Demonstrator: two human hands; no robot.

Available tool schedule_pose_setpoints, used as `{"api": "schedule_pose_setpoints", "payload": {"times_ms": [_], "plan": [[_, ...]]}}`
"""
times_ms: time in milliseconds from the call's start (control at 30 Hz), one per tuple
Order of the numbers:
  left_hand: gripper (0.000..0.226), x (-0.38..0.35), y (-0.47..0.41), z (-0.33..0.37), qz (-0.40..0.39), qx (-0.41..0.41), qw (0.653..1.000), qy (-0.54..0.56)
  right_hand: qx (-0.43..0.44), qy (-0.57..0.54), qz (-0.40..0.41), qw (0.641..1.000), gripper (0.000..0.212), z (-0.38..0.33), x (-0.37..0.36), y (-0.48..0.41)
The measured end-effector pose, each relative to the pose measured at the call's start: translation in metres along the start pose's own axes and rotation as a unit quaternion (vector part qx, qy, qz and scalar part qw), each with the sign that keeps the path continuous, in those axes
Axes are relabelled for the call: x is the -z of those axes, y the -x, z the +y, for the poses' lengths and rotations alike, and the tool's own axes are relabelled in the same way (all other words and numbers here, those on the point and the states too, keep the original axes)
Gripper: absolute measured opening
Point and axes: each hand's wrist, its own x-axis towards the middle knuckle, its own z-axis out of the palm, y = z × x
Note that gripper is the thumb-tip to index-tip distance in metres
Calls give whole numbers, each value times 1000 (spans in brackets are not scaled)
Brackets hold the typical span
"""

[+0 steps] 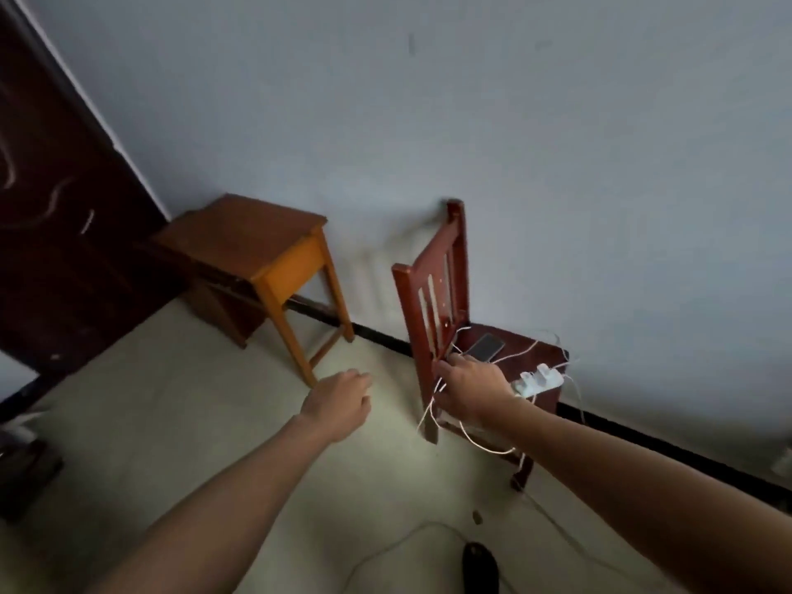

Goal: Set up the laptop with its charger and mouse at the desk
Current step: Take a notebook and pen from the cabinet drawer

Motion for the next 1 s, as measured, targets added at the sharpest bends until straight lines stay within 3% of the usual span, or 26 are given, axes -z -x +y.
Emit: {"api": "schedule_pose_setpoints", "payload": {"times_ms": [200,367,533,667,1000], "plan": [[29,2,-13,-130,-4,168,986,19,151,24,-37,988,47,-69,-21,-160],[33,8,8,-235,-2,318,947,39,267,44,-68,960,39,-156,-20,-285],[34,-7,33,-312,2,402,914,51,357,52,-93,928,40,-242,-40,-365],[35,-16,39,-402,-3,438,898,46,397,70,-93,911,43,-325,-69,-439],[32,20,1,-652,-15,436,899,44,355,49,-90,929,39,-488,-81,-624]]}}
